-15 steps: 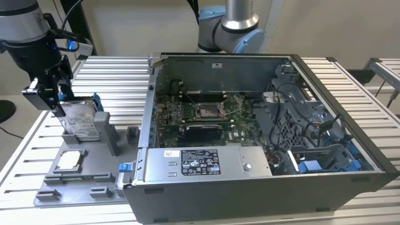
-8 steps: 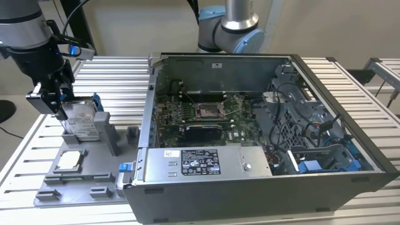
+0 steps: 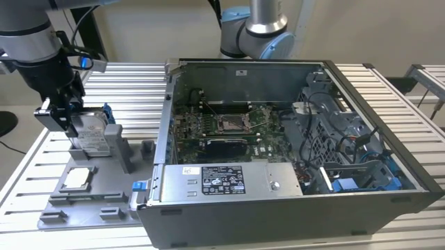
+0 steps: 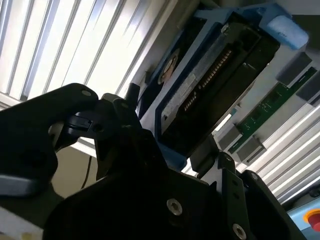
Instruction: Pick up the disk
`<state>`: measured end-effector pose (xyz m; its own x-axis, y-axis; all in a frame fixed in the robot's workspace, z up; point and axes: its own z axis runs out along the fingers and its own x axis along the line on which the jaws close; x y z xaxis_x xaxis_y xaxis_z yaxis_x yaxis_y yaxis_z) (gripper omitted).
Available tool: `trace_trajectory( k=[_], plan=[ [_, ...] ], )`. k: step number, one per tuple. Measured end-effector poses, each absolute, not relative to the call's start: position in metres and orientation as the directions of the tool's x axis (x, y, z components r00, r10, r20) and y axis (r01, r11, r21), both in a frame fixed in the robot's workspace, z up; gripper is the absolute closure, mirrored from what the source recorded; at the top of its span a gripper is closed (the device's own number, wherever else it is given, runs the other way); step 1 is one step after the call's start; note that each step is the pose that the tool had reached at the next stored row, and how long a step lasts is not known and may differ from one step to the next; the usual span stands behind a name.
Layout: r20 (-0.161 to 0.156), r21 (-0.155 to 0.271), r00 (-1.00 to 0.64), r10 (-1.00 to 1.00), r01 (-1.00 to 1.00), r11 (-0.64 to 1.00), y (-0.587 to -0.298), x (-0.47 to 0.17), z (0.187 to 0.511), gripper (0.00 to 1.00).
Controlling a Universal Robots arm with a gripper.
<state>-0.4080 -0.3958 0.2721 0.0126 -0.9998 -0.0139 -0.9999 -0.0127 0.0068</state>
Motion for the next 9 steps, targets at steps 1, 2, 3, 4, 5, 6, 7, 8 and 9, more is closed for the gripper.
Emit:
trace_trajectory(
  k=[1, 2, 3, 4, 5, 6, 7, 8, 9],
  plan=[
    [-0.015, 0.007, 0.013, -1.0, -1.0, -0.013, -0.3958, -0.4081, 0.2717, 0.0],
    [-0.015, 0.007, 0.013, -1.0, -1.0, -0.013, -0.3958, -0.4081, 0.2717, 0.0],
    [-0.015, 0.007, 0.013, -1.0, -1.0, -0.013, -0.3959, -0.4081, 0.2717, 0.0],
    [-0.015, 0.007, 0.013, -1.0, -1.0, -0.013, -0.3959, -0.408, 0.2717, 0.0],
    [-0.015, 0.007, 0.013, -1.0, -1.0, -0.013, -0.3958, -0.408, 0.2716, 0.0],
    [-0.015, 0.007, 0.013, -1.0, -1.0, -0.013, -0.3958, -0.408, 0.2715, 0.0],
    [-0.015, 0.007, 0.013, -1.0, -1.0, -0.013, -0.3959, -0.4081, 0.2715, 0.0],
    [-0.015, 0.007, 0.013, -1.0, -1.0, -0.013, -0.3959, -0.408, 0.2715, 1.0],
    [-0.015, 0.007, 0.013, -1.0, -1.0, -0.013, -0.3959, -0.408, 0.2715, 1.0]
  ],
)
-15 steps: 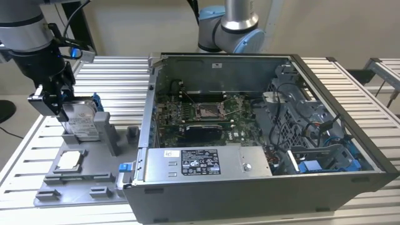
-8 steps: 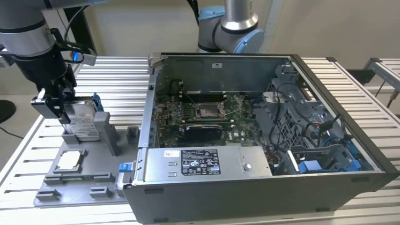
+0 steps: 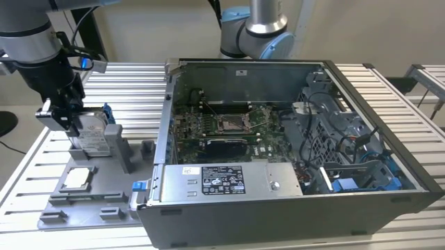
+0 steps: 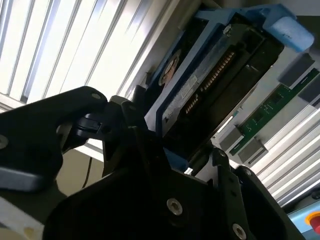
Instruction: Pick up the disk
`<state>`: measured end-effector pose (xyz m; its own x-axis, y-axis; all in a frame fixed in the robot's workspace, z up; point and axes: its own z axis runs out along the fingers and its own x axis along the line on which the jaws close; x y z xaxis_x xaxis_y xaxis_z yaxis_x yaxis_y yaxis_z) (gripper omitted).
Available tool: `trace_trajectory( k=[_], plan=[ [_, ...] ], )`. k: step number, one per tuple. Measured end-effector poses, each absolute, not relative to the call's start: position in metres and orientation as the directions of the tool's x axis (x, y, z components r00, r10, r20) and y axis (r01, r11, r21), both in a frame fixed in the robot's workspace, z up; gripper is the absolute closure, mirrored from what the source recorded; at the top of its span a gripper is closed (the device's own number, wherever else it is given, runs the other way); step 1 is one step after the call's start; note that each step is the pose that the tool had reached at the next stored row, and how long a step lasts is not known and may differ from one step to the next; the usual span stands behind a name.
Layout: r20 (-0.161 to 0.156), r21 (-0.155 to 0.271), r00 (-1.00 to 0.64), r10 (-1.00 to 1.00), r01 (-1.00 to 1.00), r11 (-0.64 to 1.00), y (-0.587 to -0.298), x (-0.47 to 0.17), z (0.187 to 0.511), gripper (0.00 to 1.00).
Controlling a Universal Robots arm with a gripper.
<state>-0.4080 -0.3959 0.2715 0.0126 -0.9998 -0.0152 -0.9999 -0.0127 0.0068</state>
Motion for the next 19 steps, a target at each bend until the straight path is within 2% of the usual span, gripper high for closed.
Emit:
trace_trajectory(
  k=[19],
  plan=[
    [-0.015, 0.007, 0.013, -1.0, -1.0, -0.013, -0.3958, -0.408, 0.271, 1.0]
  ],
)
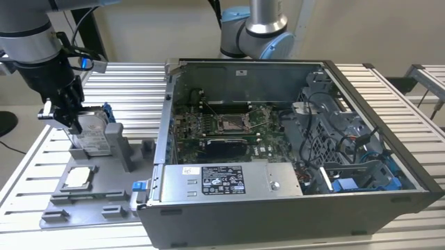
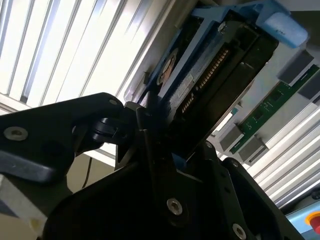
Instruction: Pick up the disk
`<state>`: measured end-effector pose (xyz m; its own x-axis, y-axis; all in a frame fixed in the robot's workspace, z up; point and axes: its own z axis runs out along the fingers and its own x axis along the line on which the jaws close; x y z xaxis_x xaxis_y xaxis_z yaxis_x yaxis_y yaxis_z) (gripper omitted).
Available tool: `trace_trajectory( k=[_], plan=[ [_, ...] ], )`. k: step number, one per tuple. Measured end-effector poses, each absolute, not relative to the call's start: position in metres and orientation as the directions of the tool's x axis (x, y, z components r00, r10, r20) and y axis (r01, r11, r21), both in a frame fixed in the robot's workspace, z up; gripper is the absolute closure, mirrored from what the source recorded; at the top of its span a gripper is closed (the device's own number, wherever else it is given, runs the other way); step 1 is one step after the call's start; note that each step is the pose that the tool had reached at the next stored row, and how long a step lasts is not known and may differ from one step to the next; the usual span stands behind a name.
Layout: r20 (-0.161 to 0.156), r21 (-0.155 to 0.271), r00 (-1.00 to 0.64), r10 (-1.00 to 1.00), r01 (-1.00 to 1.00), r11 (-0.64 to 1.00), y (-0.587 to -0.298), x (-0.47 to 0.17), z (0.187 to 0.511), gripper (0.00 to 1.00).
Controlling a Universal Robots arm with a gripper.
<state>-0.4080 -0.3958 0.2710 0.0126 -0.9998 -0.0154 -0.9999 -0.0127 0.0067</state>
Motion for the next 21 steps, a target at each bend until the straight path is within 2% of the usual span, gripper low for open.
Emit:
trace_trajectory(
  k=[16, 17, 19, 21],
  plan=[
    [-0.007, 0.007, 0.013, -1.0, -1.0, -0.013, -0.3959, -0.408, 0.276, 1.0],
    [-0.01, 0.007, 0.013, -1.0, -1.0, -0.013, -0.396, -0.408, 0.2761, 1.0],
    [-0.043, 0.006, 0.013, -0.999, -1.0, -0.013, -0.3958, -0.4081, 0.2761, 1.0],
    [-0.049, 0.006, 0.013, -0.999, -1.0, -0.013, -0.3958, -0.408, 0.2761, 1.0]
  ],
)
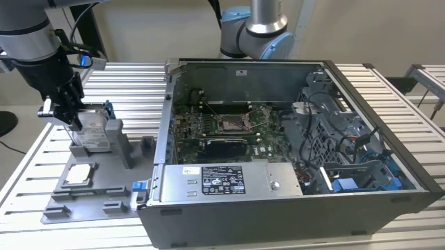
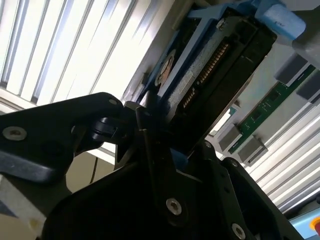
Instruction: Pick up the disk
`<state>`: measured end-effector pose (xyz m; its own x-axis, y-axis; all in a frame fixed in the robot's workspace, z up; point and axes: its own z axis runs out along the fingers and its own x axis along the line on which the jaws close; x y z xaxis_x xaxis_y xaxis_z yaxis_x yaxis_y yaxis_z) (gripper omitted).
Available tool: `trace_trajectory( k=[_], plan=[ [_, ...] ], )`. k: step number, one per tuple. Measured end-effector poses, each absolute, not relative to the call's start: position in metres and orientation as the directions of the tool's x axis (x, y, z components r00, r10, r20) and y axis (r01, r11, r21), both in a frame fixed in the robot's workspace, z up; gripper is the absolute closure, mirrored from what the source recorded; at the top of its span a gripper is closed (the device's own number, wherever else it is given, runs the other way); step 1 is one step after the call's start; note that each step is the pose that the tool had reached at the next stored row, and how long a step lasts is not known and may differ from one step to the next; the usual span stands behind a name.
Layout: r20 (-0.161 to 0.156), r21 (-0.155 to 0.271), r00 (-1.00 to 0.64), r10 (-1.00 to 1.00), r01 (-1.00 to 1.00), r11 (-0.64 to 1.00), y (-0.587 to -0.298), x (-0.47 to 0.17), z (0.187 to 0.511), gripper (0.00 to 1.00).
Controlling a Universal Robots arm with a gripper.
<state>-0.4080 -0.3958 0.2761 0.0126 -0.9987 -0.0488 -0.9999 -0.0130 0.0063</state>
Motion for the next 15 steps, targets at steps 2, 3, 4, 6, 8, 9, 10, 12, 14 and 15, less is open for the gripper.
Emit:
trace_trajectory(
  k=[2, 3, 4, 6, 8, 9, 10, 12, 14, 15],
  plan=[
    [-0.046, 0.006, 0.013, -0.999, -1.0, -0.013, -0.3958, -0.408, 0.2759, 1.0],
    [-0.044, 0.006, 0.013, -0.999, -1.0, -0.013, -0.3959, -0.4081, 0.2759, 1.0],
    [-0.044, 0.004, 0.013, -0.999, -1.0, -0.013, -0.3959, -0.4083, 0.2757, 1.0],
    [-0.044, -0.003, 0.013, -0.999, -1.0, -0.013, -0.3959, -0.4088, 0.2754, 1.0],
    [-0.044, -0.003, 0.013, -0.999, -1.0, -0.013, -0.3959, -0.4088, 0.2754, 1.0],
    [-0.043, -0.003, 0.013, -0.999, -1.0, -0.013, -0.3959, -0.4088, 0.2753, 1.0],
    [-0.043, -0.003, 0.013, -0.999, -1.0, -0.013, -0.3959, -0.4088, 0.2753, 1.0],
    [-0.042, -0.006, 0.013, -0.999, -1.0, -0.013, -0.3958, -0.4091, 0.2754, 1.0],
    [-0.043, -0.009, 0.013, -0.999, -1.0, -0.013, -0.3959, -0.4092, 0.2753, 1.0],
    [-0.043, -0.009, 0.013, -0.999, -1.0, -0.013, -0.3959, -0.4092, 0.2753, 1.0]
  ],
)
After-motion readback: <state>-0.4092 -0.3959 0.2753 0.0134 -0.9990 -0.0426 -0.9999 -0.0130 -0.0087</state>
